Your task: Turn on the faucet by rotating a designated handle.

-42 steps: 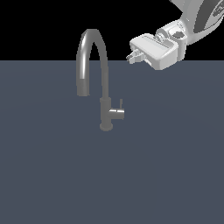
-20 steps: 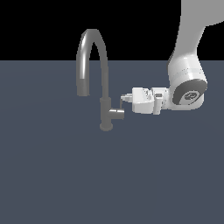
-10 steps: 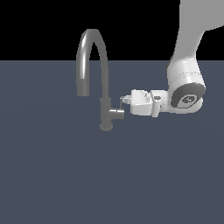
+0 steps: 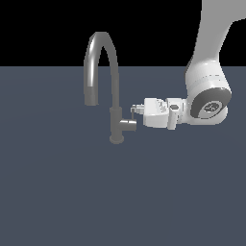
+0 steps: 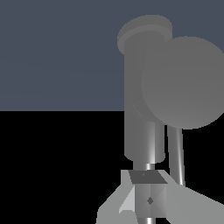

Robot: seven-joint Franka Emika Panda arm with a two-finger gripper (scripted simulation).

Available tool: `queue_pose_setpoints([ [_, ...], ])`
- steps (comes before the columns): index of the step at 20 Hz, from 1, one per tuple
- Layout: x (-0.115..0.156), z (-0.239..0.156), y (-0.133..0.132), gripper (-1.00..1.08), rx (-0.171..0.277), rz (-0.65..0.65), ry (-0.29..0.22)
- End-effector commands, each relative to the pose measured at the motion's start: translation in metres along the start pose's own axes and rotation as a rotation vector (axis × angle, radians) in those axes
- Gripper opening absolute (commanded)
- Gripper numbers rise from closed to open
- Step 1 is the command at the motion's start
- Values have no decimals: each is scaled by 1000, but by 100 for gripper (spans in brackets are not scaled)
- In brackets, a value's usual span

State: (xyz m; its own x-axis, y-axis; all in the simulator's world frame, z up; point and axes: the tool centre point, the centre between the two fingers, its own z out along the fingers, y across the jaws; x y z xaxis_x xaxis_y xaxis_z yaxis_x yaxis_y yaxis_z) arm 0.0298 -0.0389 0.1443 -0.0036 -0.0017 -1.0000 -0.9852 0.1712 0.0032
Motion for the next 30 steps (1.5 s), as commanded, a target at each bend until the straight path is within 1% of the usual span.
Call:
queue_pose_setpoints([
  [1, 0, 0, 0, -100, 0, 0, 0],
  [12, -1, 0, 36, -100, -2, -1, -2],
  [13, -1, 0, 36, -100, -2, -1, -2],
  [14, -4, 0, 28, -100, 3, -13, 1],
  [22, 16, 0, 63, -100, -2, -1, -2],
  [23, 16, 0, 63, -100, -2, -1, -2],
  [24, 5, 0, 51, -100, 3, -26, 0],
  [30, 41, 0, 76, -100, -1, -4, -2],
])
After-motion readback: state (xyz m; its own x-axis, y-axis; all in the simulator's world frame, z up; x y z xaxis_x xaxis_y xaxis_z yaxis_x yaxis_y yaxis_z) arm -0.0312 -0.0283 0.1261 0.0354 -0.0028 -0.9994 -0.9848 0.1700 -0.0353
